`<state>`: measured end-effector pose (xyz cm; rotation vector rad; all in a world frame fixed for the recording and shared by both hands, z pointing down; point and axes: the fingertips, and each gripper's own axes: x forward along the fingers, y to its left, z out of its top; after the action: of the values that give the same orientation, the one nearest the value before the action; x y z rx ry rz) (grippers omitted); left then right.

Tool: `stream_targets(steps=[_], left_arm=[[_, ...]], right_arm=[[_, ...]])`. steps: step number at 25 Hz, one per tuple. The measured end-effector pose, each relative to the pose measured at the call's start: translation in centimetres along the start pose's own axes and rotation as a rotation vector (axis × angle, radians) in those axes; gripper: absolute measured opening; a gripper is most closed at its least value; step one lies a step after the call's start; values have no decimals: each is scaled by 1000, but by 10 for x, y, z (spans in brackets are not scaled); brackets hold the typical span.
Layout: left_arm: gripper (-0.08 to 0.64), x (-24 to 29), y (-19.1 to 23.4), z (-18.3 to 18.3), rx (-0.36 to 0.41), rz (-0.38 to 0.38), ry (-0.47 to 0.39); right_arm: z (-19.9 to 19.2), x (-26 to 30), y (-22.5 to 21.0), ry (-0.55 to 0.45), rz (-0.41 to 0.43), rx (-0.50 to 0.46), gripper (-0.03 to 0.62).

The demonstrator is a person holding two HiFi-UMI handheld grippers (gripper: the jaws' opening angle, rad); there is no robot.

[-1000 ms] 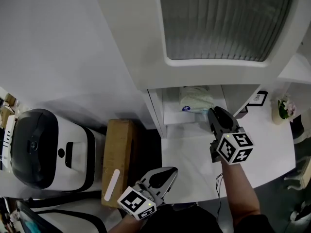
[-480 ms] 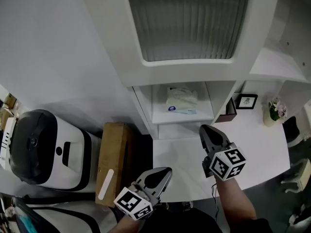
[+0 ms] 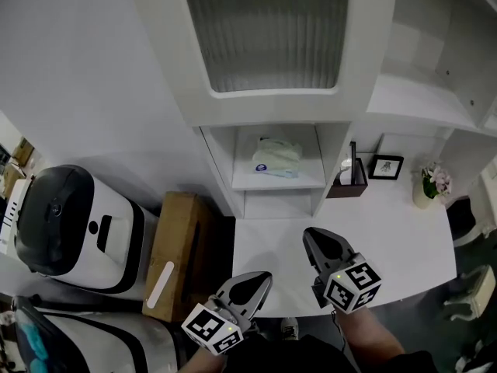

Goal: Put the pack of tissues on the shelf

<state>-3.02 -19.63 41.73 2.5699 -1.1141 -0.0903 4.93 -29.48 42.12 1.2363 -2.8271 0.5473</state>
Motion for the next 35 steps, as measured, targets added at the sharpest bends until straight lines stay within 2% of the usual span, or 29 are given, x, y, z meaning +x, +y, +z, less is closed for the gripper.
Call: stream_targets(steps=[9, 15, 23, 35], left_arm=[[5, -10, -33, -8, 28, 99, -18], [5, -21, -43, -20, 12, 135, 12], [5, -38, -40, -38, -14, 113, 61], [5, -97, -45, -26, -3, 18, 26]], right_arm=[[-17, -35, 14, 31, 111, 8, 6], [-33, -41, 22, 50, 139, 33, 6], [-51, -39, 27, 57, 100, 45, 5], [-49, -65, 78, 22, -11, 6, 5]])
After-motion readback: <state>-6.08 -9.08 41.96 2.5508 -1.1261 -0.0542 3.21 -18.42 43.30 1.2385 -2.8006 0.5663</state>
